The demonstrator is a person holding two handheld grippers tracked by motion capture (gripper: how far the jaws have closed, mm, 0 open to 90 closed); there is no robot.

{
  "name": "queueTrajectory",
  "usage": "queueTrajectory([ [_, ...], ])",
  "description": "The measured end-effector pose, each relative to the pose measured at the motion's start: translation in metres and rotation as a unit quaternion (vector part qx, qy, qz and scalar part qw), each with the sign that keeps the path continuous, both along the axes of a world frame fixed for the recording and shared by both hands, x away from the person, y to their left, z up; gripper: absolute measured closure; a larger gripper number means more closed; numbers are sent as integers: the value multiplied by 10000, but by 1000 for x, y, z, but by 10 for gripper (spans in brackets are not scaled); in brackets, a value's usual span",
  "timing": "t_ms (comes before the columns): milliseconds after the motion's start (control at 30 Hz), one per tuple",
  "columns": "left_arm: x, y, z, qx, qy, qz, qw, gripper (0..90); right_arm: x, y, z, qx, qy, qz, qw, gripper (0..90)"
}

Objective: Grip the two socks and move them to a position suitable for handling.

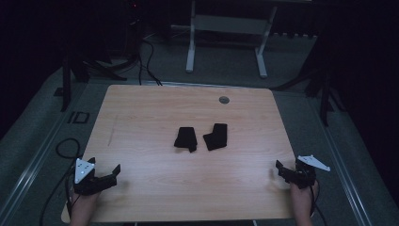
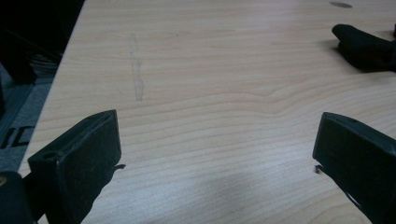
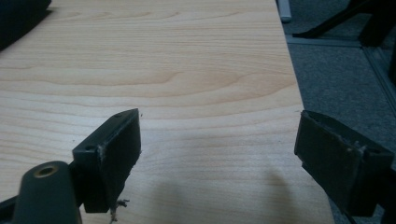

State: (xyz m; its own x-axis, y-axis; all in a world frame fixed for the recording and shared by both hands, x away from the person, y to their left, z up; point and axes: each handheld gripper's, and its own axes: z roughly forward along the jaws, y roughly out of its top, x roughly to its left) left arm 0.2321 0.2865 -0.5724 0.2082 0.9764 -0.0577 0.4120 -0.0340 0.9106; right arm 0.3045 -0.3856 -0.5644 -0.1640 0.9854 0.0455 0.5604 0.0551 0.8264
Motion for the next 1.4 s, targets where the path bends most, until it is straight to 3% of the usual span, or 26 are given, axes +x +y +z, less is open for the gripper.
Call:
queueTrajectory([
  [133,-1,0,2,-156,-107,48,9998,13,0,-1,0,73,27,109,9999,135],
  [300,-1,-3,3,-110,-109,-23,9999,13,1,-2,0,132,87,238,9996,130],
  [400,-2,-9,4,-106,-157,-85,9998,13,1,3,5,138,145,476,9987,128],
  [467,-2,-13,5,-50,-115,-97,9999,13,2,6,8,102,149,578,9982,128],
  [667,-2,-17,8,-246,81,-228,9994,13,9,23,15,90,300,850,9959,127],
  [800,-2,-19,8,-314,208,-361,9986,13,16,35,23,16,338,1059,9938,127],
  [1100,-2,-18,8,-368,221,-222,9988,13,36,66,35,272,373,1550,9868,128],
  [1300,-2,-22,9,-247,206,-410,9986,13,50,89,40,74,422,1724,9841,130],
  [1400,-2,-28,9,-164,226,-567,9980,13,60,108,42,-12,407,1973,9795,128],
])
